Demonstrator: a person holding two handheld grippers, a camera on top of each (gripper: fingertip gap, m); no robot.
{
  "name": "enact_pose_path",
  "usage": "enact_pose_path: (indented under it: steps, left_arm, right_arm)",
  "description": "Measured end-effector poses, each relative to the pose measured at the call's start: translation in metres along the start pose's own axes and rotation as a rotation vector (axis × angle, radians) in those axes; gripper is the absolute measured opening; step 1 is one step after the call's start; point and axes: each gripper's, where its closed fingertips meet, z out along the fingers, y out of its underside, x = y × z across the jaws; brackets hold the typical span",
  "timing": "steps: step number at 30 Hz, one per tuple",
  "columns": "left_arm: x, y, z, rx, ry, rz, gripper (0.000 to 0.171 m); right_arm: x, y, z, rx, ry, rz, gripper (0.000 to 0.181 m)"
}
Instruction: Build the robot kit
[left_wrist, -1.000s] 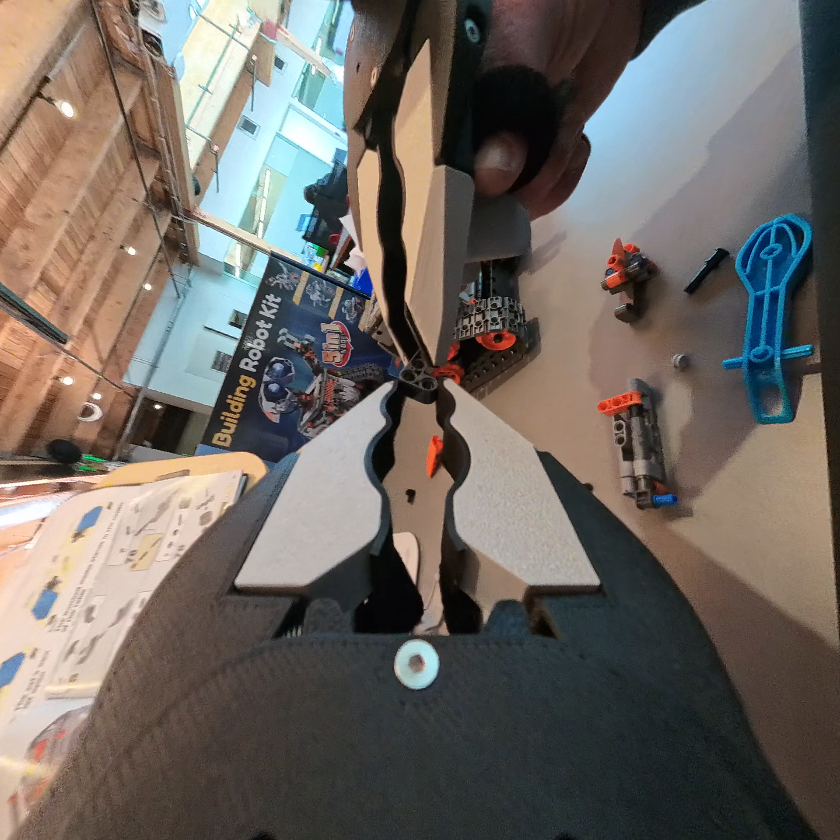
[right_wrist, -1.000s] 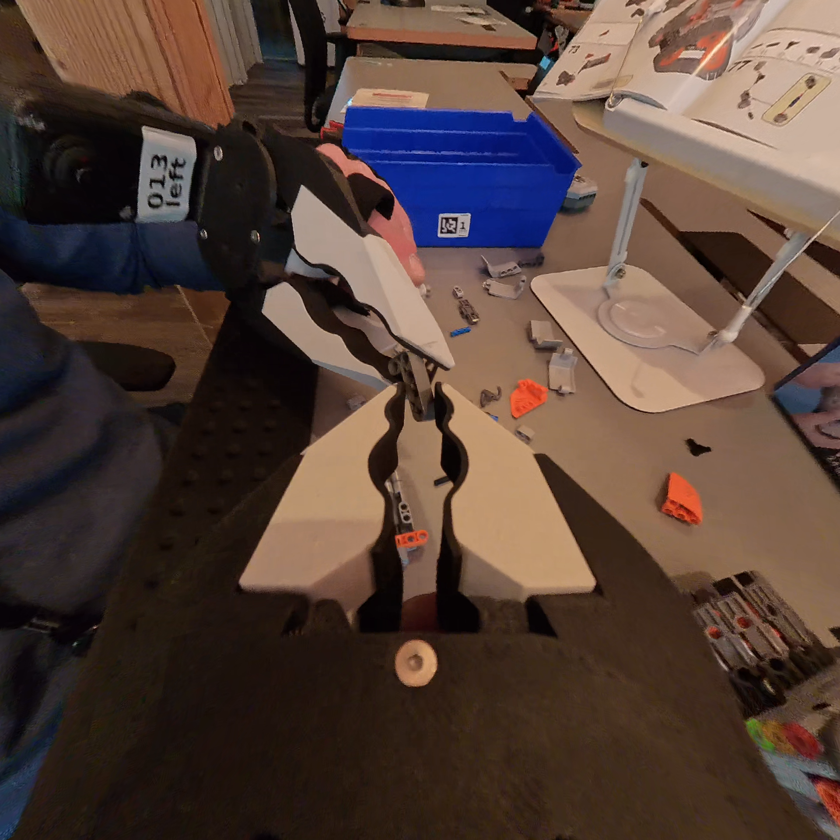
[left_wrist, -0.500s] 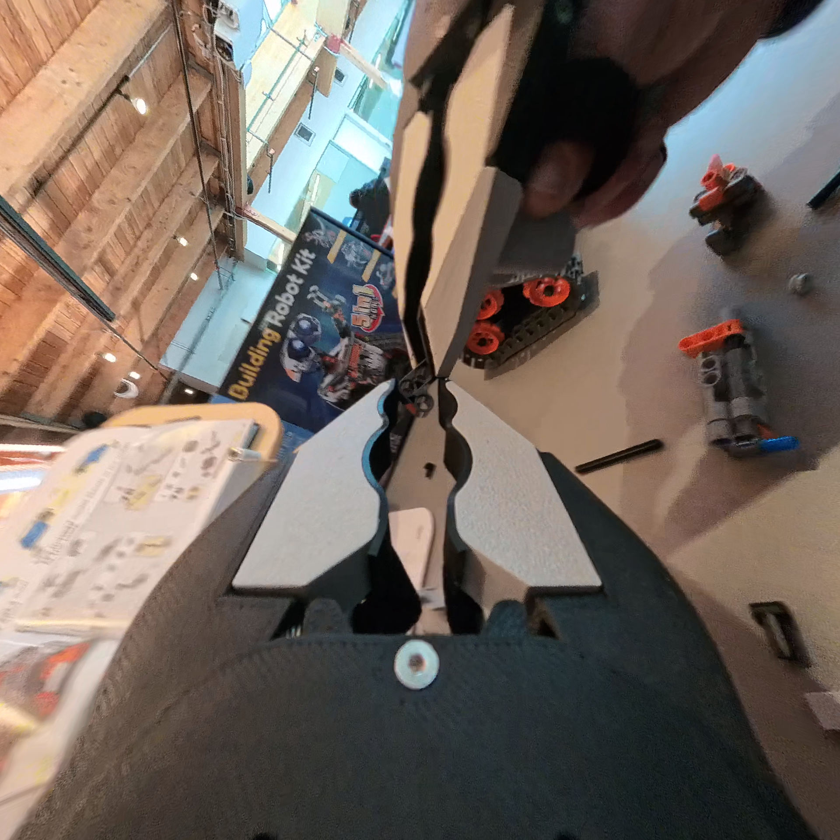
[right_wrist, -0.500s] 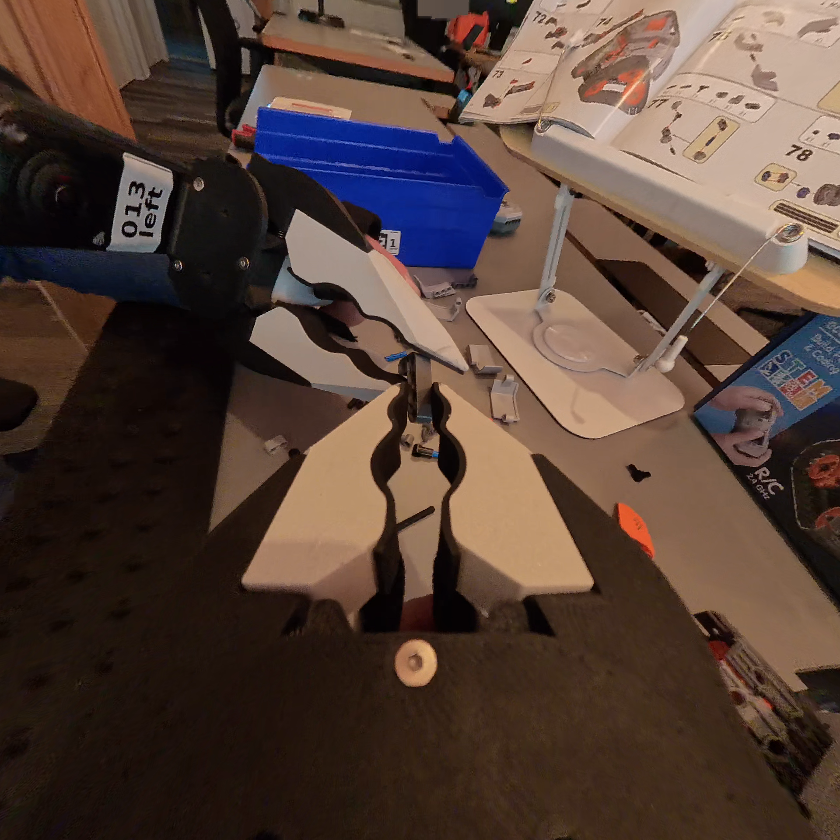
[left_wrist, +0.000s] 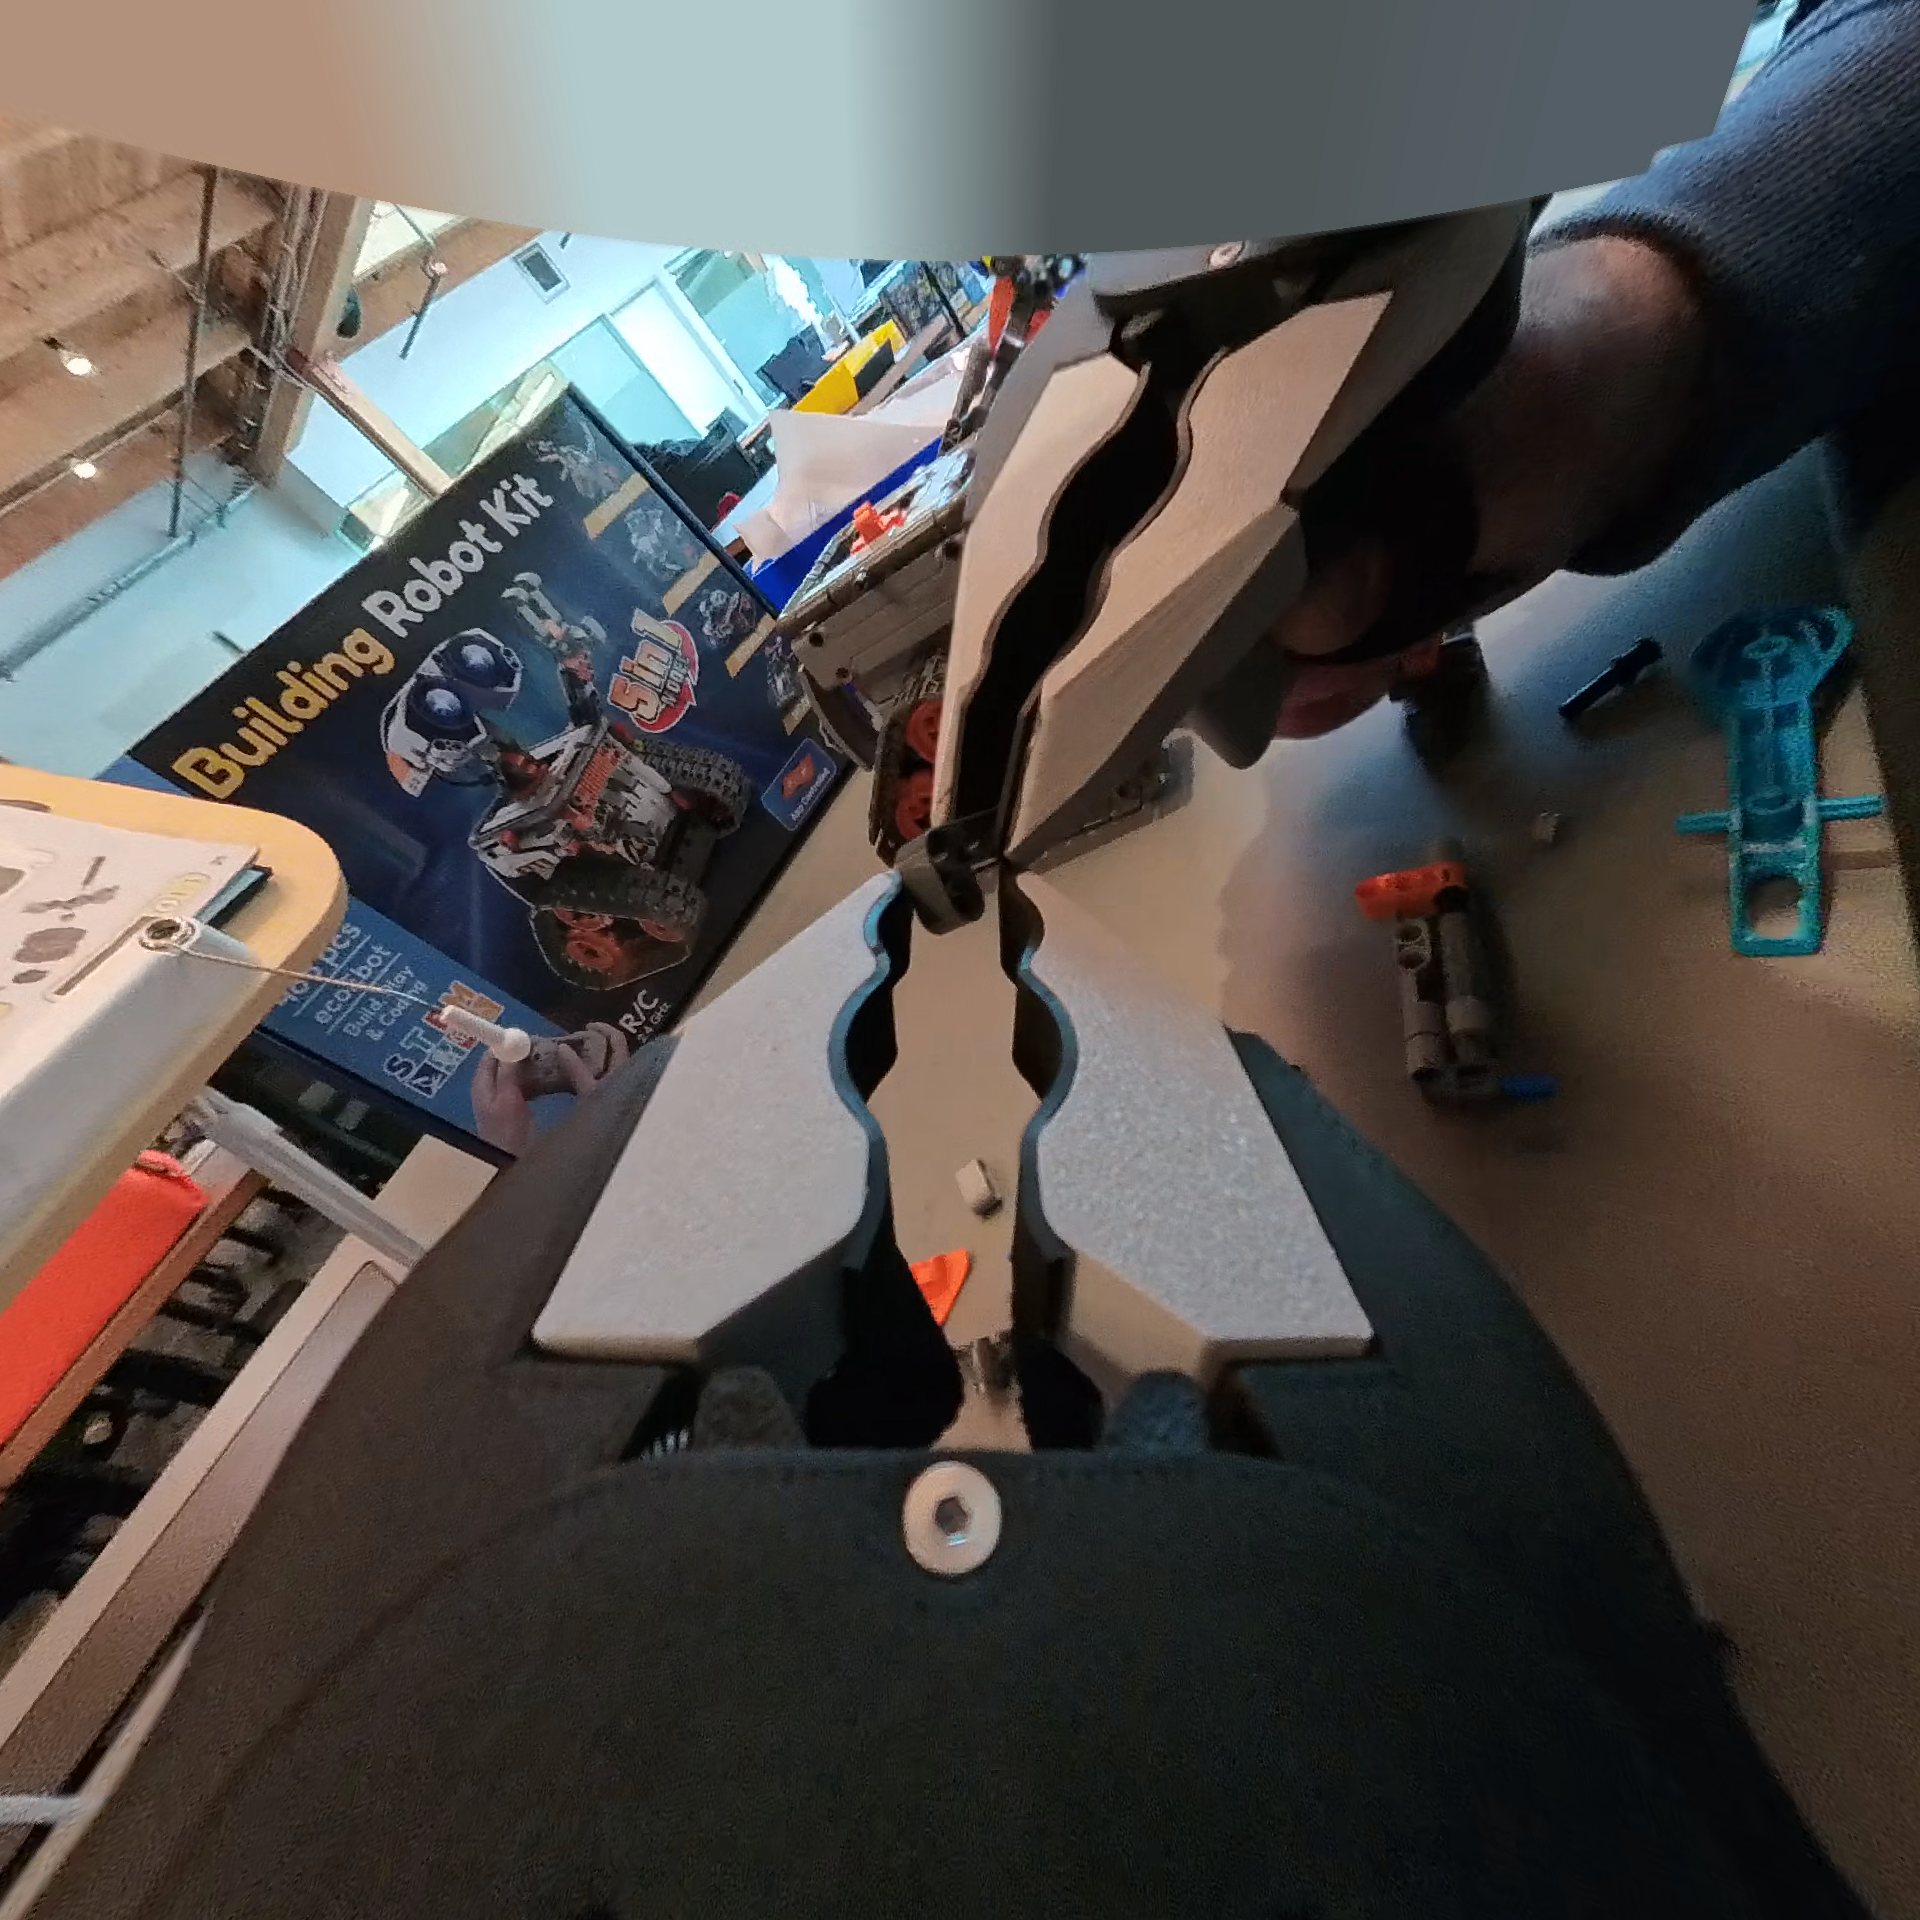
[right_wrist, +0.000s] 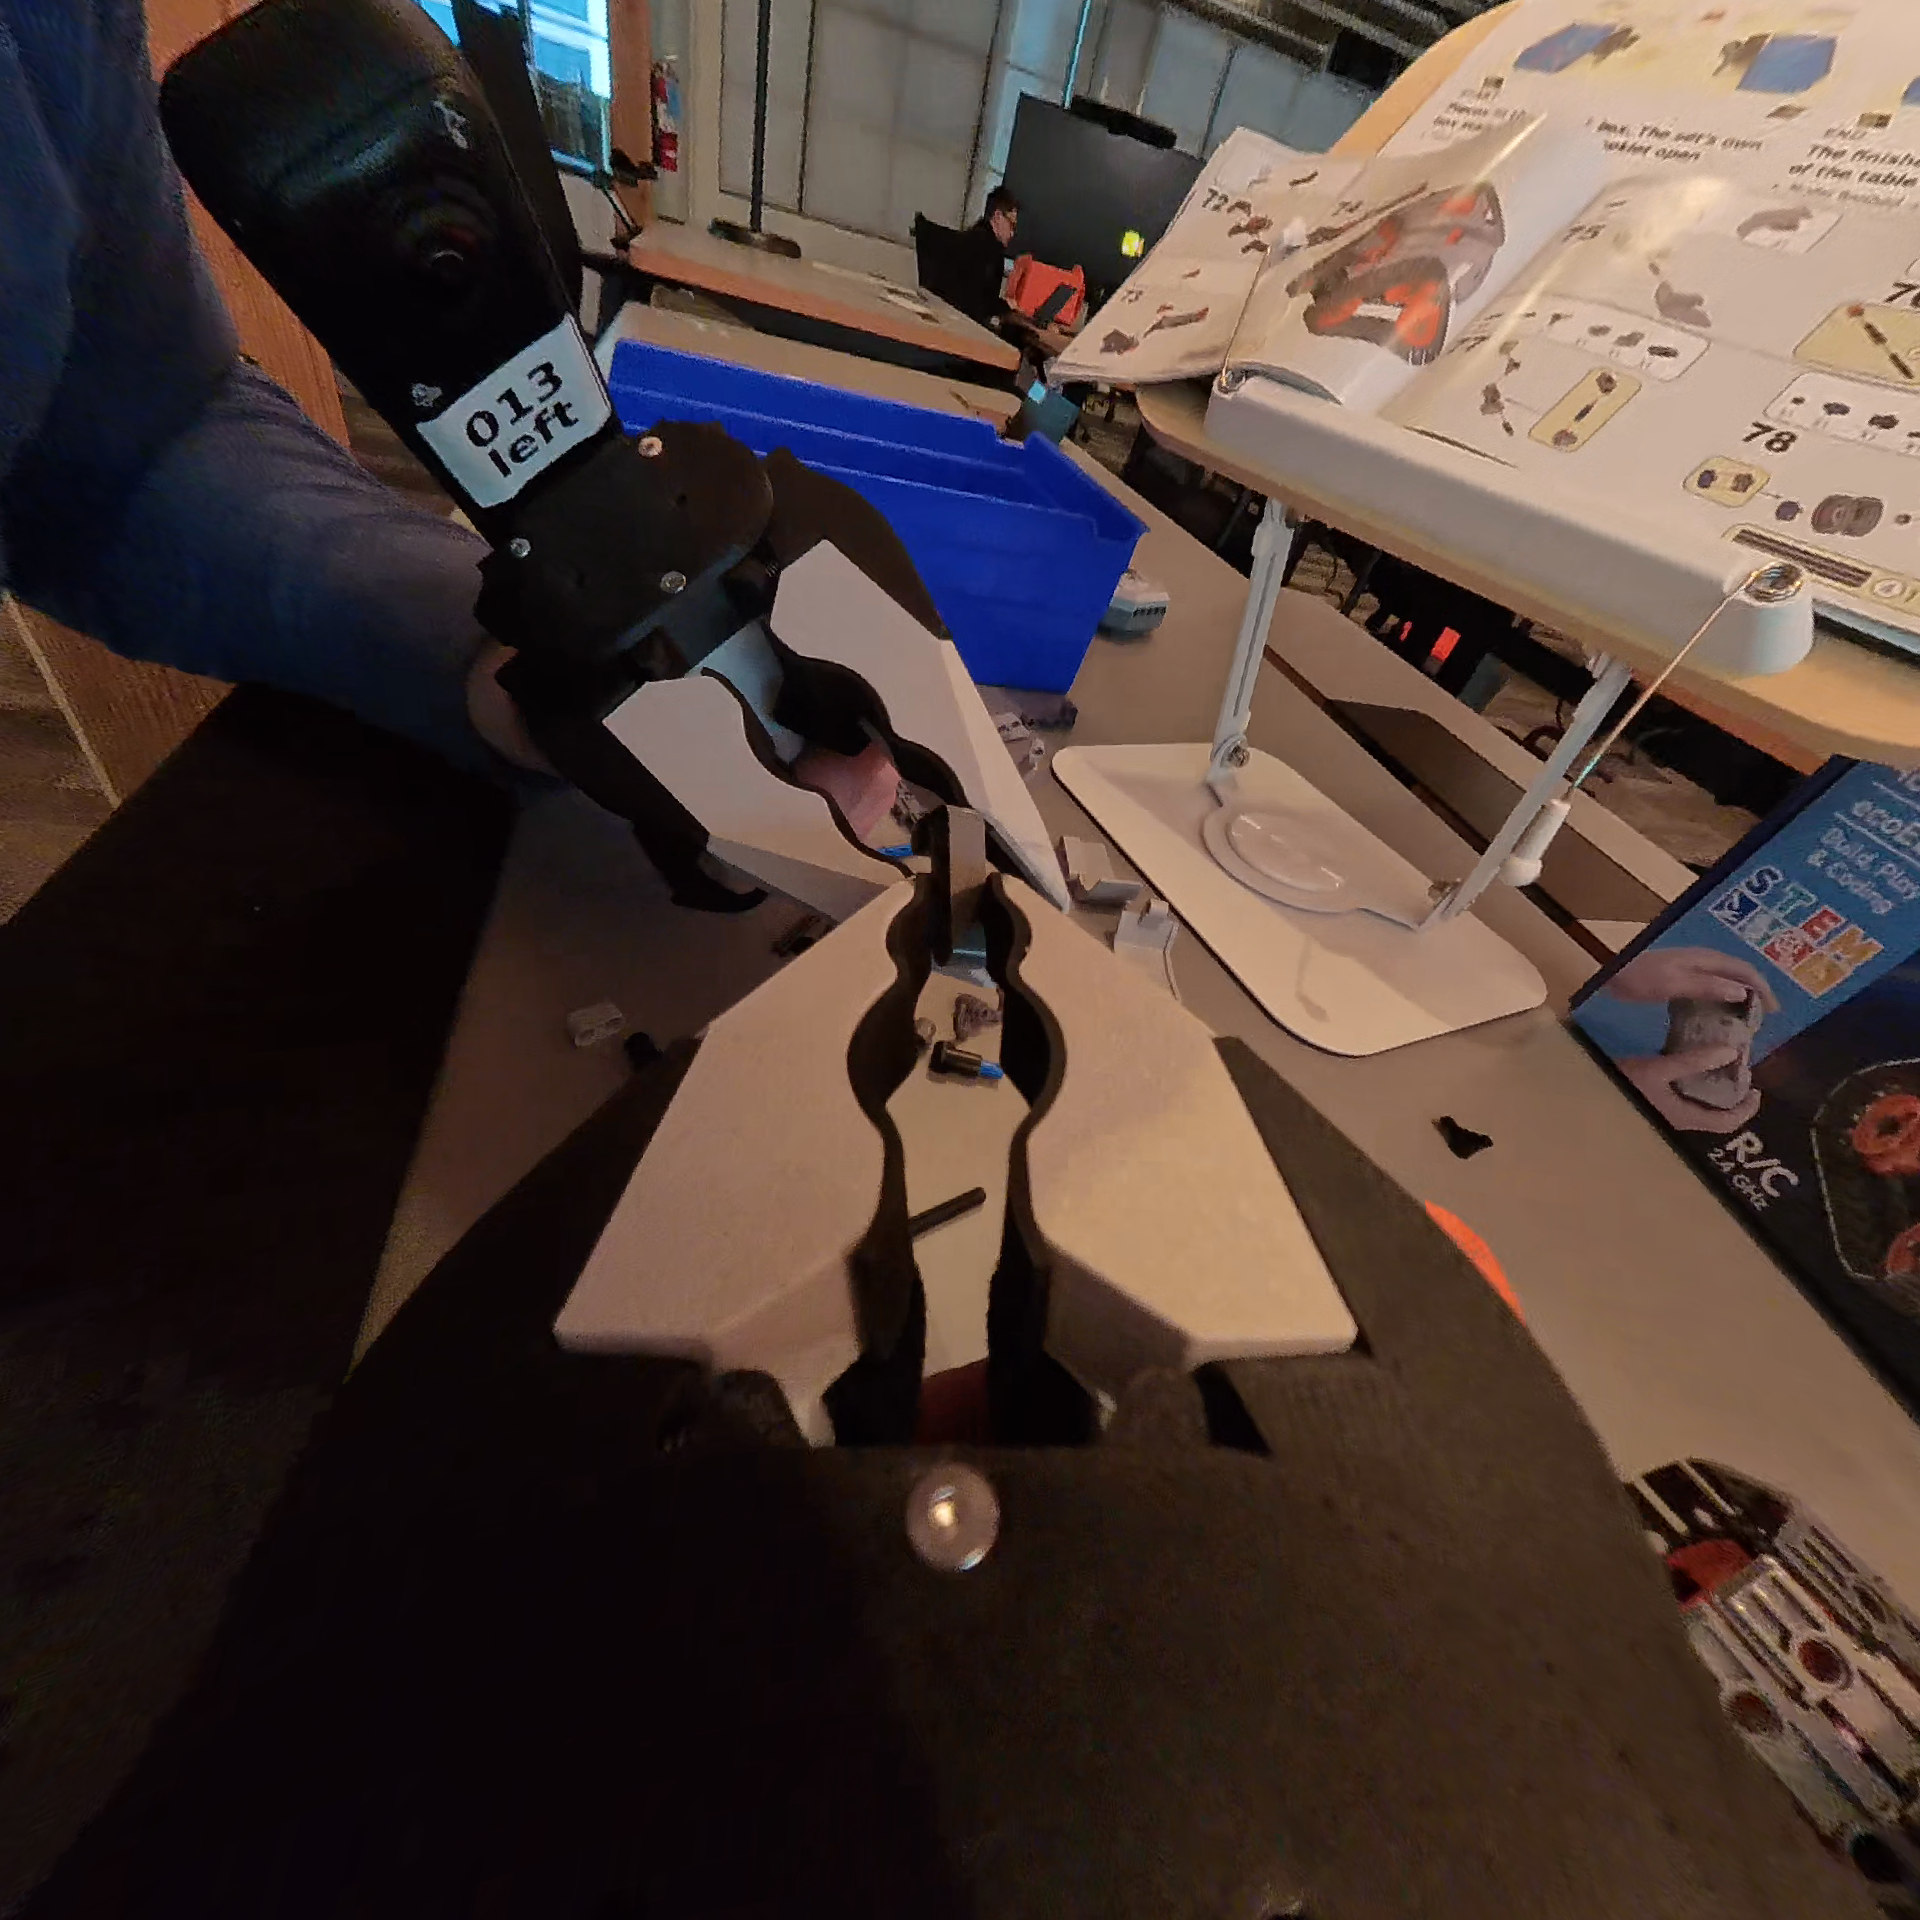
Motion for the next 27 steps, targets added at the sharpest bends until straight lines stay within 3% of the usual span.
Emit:
enact_pose_path:
  steps: [10, 13, 16, 19, 23, 27]
  left_arm:
    - [0.006, -0.02, -0.004, 0.01, -0.029, 0.05, 0.013]
    - [0.023, -0.031, -0.004, 0.028, 0.007, 0.113, 0.025]
    - [0.019, -0.04, -0.005, 0.051, -0.033, 0.128, 0.028]
    - [0.015, -0.04, -0.004, 0.063, -0.032, 0.062, 0.028]
    - [0.016, -0.034, 0.001, 0.054, 0.0, -0.055, 0.041]
    - [0.023, -0.029, 0.013, 0.051, 0.034, -0.179, 0.035]
  right_arm:
    - [-0.016, -0.019, -0.008, -0.001, 0.053, -0.14, 0.007]
    - [-0.037, -0.023, -0.006, -0.013, 0.027, -0.263, 0.007]
    - [-0.038, -0.029, -0.008, 0.027, 0.02, -0.238, 0.007]
    - [-0.031, -0.029, -0.012, 0.04, 0.037, -0.207, 0.006]
    - [-0.029, -0.023, -0.02, 0.032, 0.046, -0.198, 0.006]
    - [-0.022, -0.015, -0.027, 0.022, 0.055, -0.168, 0.006]
